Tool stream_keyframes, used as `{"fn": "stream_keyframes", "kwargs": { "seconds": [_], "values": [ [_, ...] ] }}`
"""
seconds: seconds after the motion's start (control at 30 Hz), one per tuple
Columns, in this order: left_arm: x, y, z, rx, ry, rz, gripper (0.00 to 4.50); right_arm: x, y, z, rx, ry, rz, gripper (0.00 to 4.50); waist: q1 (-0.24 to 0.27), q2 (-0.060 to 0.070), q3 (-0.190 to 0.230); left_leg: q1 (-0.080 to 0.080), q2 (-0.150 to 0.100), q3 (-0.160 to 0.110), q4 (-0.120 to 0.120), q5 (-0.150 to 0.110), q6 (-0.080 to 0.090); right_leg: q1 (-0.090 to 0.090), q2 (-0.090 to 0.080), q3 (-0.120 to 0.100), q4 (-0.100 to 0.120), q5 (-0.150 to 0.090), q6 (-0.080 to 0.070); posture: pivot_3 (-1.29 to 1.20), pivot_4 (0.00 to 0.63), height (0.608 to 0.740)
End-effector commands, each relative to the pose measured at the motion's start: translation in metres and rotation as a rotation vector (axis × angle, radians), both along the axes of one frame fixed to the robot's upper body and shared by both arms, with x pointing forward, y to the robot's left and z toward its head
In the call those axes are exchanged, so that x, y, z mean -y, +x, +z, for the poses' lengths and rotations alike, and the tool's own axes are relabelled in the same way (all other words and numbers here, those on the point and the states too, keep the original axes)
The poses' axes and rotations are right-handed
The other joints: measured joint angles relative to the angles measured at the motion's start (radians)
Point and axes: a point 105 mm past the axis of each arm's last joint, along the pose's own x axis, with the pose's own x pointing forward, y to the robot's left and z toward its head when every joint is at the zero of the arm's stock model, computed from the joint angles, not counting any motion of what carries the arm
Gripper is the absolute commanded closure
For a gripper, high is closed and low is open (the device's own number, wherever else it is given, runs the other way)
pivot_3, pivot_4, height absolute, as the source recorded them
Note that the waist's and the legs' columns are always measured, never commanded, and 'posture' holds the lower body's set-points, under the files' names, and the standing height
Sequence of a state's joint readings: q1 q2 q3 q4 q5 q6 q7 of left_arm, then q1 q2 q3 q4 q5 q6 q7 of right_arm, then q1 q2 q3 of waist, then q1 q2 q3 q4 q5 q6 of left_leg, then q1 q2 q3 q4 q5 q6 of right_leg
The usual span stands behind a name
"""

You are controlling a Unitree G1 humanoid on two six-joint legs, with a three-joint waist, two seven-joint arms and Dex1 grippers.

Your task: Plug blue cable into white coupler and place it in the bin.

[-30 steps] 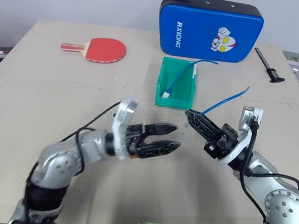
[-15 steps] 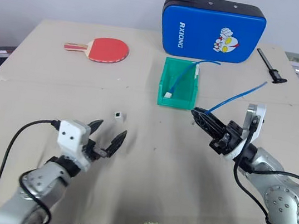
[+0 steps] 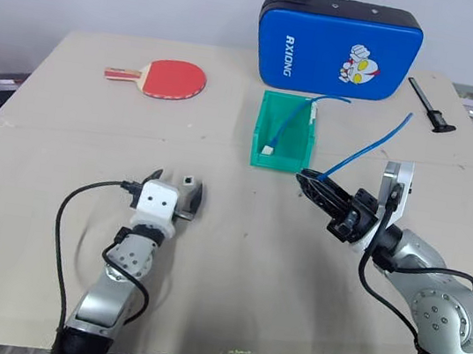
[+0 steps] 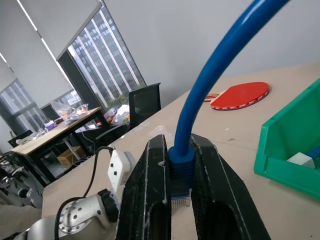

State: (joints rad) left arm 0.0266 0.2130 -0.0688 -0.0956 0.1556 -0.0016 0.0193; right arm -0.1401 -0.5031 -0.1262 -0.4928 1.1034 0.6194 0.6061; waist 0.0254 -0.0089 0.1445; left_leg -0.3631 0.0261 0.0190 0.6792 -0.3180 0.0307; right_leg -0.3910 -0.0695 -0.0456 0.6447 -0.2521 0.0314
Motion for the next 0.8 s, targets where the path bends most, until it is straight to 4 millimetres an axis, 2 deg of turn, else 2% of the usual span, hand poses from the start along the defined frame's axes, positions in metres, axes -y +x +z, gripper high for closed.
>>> {"fn": "stream_keyframes", "kwargs": {
  "seconds": [0.03,0.1,0.2,0.27,0.3,0.37,0.47,0.53,0.67,0.8],
  "values": [
    [0.008,-0.002,-0.029,-0.123,-0.082,-0.056,0.61,-0.003,-0.004,0.015,0.091,-0.009,-0.007,4.35,0.002,0.003,-0.002,0.0,0.0,0.0,0.0,0.0,0.001,0.0,0.0,0.0,0.0,0.0,0.0,0.0,0.15,0.74],
    [0.011,-0.004,-0.033,-0.144,-0.1,-0.074,1.38,-0.005,-0.004,0.016,0.106,-0.022,-0.014,4.35,0.003,0.005,-0.004,0.001,-0.001,0.0,0.0,0.001,0.001,0.001,0.0,0.0,0.0,0.0,0.0,0.0,0.15,0.74],
    [0.016,-0.007,-0.037,-0.172,-0.118,-0.115,2.85,-0.007,-0.002,0.017,0.124,-0.034,-0.032,4.35,0.003,0.006,-0.005,0.001,-0.002,0.0,0.0,0.001,0.001,0.001,0.001,0.0,0.0,0.0,0.001,0.0,0.15,0.74],
    [0.018,-0.008,-0.038,-0.183,-0.132,-0.131,3.99,-0.009,-0.002,0.016,0.133,-0.043,-0.037,4.35,0.006,0.008,-0.006,0.001,-0.003,0.0,0.0,0.001,0.001,0.001,0.001,0.0,0.0,0.001,0.001,0.0,0.15,0.74],
    [0.019,-0.008,-0.039,-0.191,-0.139,-0.14,4.19,-0.011,-0.001,0.015,0.141,-0.054,-0.043,4.35,0.009,0.008,-0.006,0.001,-0.004,0.0,0.0,0.001,0.002,0.001,0.0,0.0,0.0,0.001,0.001,0.0,0.15,0.74],
    [0.024,-0.007,-0.038,-0.199,-0.162,-0.173,4.16,-0.015,0.003,0.013,0.155,-0.071,-0.057,4.35,0.011,0.008,-0.006,0.0,-0.004,0.0,0.0,0.001,0.002,0.001,0.0,0.0,0.0,0.001,0.002,0.0,0.15,0.74],
    [0.04,-0.001,-0.027,-0.161,-0.183,-0.267,4.16,-0.026,0.01,0.012,0.182,-0.103,-0.079,4.35,0.015,0.008,-0.006,0.0,-0.004,0.0,0.0,0.0,0.003,0.001,0.0,0.0,-0.001,0.001,0.002,0.0,0.15,0.74],
    [0.057,0.005,-0.015,-0.124,-0.21,-0.356,4.16,-0.036,0.017,0.013,0.216,-0.133,-0.104,4.35,0.017,0.008,-0.006,-0.001,-0.005,0.0,0.001,0.0,0.004,0.001,0.0,0.0,-0.001,0.001,0.003,0.0,0.15,0.74],
    [0.108,0.013,0.004,-0.088,-0.247,-0.613,4.16,-0.058,0.029,0.016,0.245,-0.151,-0.133,4.35,0.014,0.007,-0.006,-0.002,-0.006,0.0,0.003,0.001,0.005,0.001,0.001,-0.004,-0.001,0.002,0.003,0.0,0.15,0.74],
    [0.136,0.021,0.022,-0.033,-0.247,-0.73,4.16,-0.071,0.041,0.009,0.296,-0.217,-0.181,4.35,-0.001,0.003,-0.004,-0.005,-0.009,0.0,0.004,0.001,0.004,-0.001,0.001,-0.004,-0.002,0.003,0.005,0.0,0.15,0.74]
  ]
}}
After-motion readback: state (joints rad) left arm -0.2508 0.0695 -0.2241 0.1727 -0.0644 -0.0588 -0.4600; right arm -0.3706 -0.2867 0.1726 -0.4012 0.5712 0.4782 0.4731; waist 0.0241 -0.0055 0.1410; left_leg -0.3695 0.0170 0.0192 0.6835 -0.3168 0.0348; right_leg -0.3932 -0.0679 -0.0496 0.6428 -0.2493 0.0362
